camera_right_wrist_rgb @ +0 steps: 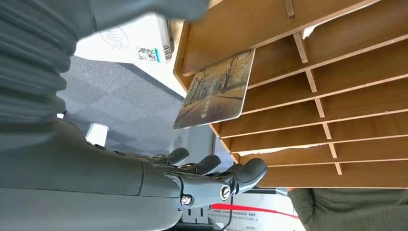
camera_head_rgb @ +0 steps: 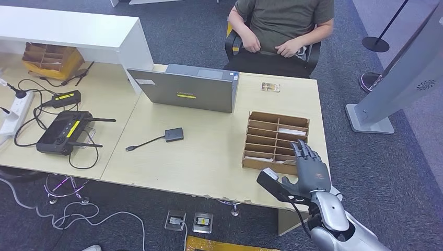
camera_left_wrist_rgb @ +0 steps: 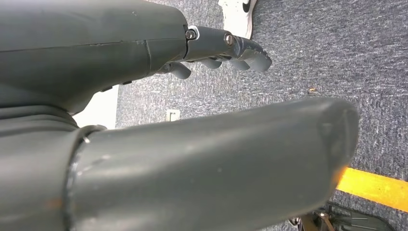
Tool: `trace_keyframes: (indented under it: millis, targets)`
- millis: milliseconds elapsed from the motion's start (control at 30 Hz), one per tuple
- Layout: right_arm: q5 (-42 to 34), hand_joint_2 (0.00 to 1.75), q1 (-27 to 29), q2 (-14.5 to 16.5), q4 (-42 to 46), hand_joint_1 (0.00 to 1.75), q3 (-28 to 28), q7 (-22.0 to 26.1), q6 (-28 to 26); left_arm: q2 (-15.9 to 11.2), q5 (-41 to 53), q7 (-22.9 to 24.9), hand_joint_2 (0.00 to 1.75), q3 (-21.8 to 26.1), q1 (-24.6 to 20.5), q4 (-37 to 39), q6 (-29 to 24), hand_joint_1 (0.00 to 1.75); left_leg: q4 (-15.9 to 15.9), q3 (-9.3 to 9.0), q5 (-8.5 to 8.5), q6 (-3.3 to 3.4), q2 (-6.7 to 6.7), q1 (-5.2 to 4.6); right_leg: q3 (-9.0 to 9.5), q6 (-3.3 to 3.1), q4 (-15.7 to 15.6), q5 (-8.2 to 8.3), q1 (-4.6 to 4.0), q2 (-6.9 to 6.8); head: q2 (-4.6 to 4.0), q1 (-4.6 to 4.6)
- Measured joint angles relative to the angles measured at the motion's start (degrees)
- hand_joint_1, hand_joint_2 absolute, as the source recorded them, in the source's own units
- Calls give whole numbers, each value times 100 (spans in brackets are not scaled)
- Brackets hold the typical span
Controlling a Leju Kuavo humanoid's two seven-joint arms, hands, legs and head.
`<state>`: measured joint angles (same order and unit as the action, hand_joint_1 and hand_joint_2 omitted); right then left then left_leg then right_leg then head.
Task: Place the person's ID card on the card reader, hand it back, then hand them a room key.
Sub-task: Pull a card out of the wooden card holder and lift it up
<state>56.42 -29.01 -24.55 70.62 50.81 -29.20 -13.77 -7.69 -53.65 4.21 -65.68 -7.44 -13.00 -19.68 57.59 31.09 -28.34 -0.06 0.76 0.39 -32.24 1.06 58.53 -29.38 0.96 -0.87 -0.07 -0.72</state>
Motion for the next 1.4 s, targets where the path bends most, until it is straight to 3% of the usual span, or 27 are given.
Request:
trace_keyframes:
  millis: [167, 1400]
  targets:
    - [-42, 175, 0, 27, -38, 174, 5, 0, 50, 0, -3, 0, 0, 0, 0, 0, 1, 0, 0, 0, 0, 0, 0, 0, 0, 0, 0, 0, 0, 0, 0, 0]
    - [431, 175, -14, 51, -96, 175, 3, -95, -159, 0, 4, 45, 0, 0, 1, 0, -3, 0, 0, 0, 0, 0, 0, 0, 1, -1, 0, 0, 0, 0, -1, 0]
